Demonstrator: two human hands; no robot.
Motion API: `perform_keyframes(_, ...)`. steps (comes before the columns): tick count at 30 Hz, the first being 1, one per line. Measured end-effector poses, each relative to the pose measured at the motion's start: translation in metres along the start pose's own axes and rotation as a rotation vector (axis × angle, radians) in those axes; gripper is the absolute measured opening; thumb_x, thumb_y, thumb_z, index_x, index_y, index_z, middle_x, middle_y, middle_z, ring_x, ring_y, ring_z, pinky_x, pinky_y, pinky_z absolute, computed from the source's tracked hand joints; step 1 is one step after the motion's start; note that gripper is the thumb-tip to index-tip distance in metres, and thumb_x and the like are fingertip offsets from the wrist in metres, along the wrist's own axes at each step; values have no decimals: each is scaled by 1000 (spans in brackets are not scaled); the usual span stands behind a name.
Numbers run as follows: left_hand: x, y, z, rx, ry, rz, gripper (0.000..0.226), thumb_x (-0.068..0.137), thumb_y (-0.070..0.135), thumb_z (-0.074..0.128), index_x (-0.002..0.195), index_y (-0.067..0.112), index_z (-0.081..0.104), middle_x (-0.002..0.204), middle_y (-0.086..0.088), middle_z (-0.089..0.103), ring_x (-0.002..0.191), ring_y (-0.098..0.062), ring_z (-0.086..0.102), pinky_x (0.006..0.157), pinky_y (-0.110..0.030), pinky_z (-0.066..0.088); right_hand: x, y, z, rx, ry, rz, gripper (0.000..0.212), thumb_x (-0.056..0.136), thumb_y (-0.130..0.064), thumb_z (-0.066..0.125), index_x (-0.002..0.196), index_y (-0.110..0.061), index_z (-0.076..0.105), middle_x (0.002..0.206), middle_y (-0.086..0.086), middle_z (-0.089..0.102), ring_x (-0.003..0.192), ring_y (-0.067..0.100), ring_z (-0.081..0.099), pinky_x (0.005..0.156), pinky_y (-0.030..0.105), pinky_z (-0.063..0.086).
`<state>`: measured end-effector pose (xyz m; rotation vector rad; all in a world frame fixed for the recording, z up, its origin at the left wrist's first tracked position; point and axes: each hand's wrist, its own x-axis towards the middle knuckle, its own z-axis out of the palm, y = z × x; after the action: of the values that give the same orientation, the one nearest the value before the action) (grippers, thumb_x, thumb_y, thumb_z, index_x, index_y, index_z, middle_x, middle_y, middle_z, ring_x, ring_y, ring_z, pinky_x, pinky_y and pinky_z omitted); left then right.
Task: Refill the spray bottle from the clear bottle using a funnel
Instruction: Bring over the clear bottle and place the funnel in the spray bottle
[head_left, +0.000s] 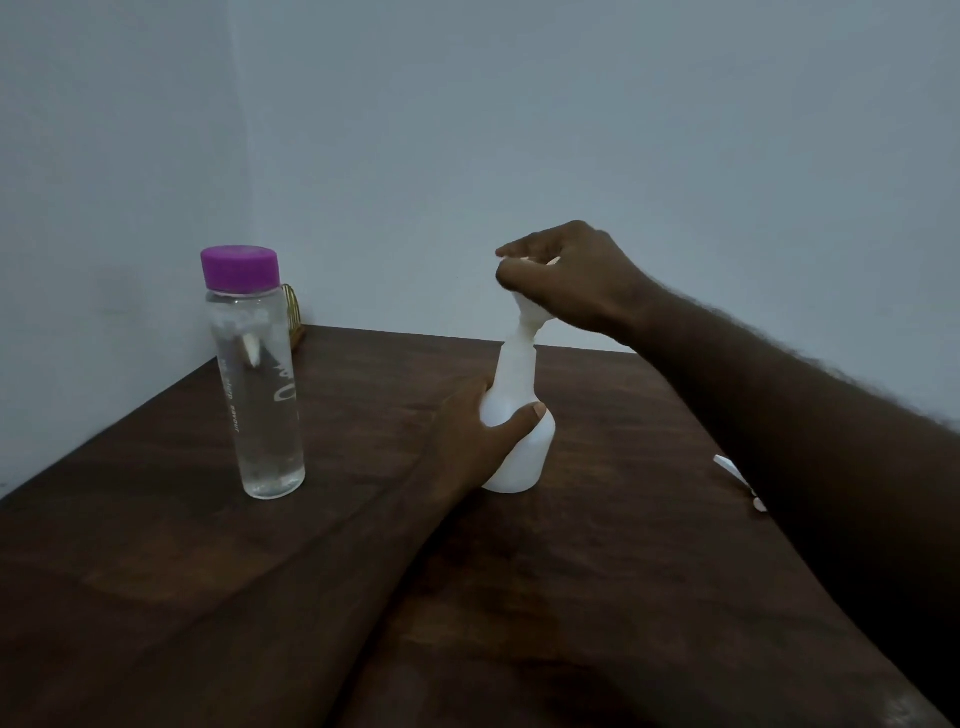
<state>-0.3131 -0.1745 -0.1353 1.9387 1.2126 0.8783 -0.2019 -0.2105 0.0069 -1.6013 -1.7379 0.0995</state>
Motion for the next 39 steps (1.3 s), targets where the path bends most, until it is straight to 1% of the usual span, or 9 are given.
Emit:
perform_keyframes(3, -1, 1, -1, 21, 10, 10, 71, 85, 58, 59, 141, 21, 38, 143, -1, 48, 124, -19, 49, 98, -29, 38, -2, 1, 10, -79, -35, 14, 40, 80, -39, 63, 116, -24, 71, 126, -11, 66, 114, 4, 57, 85, 17, 45)
perform_keyframes(6, -3, 2, -1, 16, 31, 50, 63, 87, 54, 59, 138, 21, 42, 138, -1, 51, 116, -14, 50, 89, -23, 34, -4, -4, 19, -208, -18, -27, 49, 80, -43, 62, 126, -26, 66, 131, -9, 63, 125, 13, 51, 97, 25, 44)
perform_keyframes(10, -2, 2, -1, 11, 25, 68, 60, 87, 52, 59, 136, 21, 43, 136, 0, 52, 111, -11, 49, 88, -21, 31, -5, -6, 30, -376, 31, -37, 46, 83, -46, 56, 124, -27, 66, 121, -1, 63, 121, 26, 42, 82, 30, 38)
perform_keyframes(15, -1, 0, -1, 11, 25, 53, 63, 86, 56, 59, 135, 21, 45, 136, -1, 53, 114, -15, 52, 96, -27, 38, -5, -9, 34, -304, 96, 48, 40, 76, -49, 56, 104, -26, 71, 108, -5, 68, 104, 22, 59, 83, 32, 50)
perform_keyframes(20, -2, 0, -3, 12, 3, 35, 67, 86, 56, 57, 141, 21, 39, 144, -1, 47, 127, -19, 47, 106, -32, 34, -6, -18, 35, -359, 87, 105, 42, 74, -46, 58, 102, -18, 72, 107, -2, 70, 101, 23, 61, 79, 31, 51)
perform_keyframes(26, -1, -2, -2, 31, -28, 34, 70, 85, 62, 54, 141, 24, 38, 143, 0, 48, 125, -19, 49, 106, -34, 37, -6, -29, 21, -380, 15, 147, 50, 75, -44, 64, 113, -11, 68, 116, 3, 68, 105, 24, 62, 90, 36, 53)
perform_keyframes(30, 0, -7, 1, 50, -16, 57, 72, 83, 67, 53, 140, 25, 38, 141, 1, 49, 122, -18, 50, 104, -33, 39, -10, -31, 9, -354, -66, 179, 80, 76, -67, 64, 135, -15, 52, 138, 5, 54, 124, 24, 52, 95, 37, 44)
perform_keyframes(33, 5, -13, 1, -63, -2, 79, 75, 80, 70, 54, 141, 30, 37, 142, 5, 48, 118, -15, 51, 96, -30, 42, -14, -36, -3, -243, 25, 156, 93, 76, -79, 54, 143, -15, 45, 147, 7, 48, 131, 24, 47, 103, 40, 41)
perform_keyframes(39, 8, -14, -3, -233, 79, 102, 66, 85, 63, 53, 140, 29, 39, 143, 5, 49, 124, -16, 52, 99, -29, 43, -15, -34, -6, -168, 241, 99, 70, 85, -74, 45, 114, -14, 65, 115, 0, 67, 107, 16, 60, 93, 39, 50)
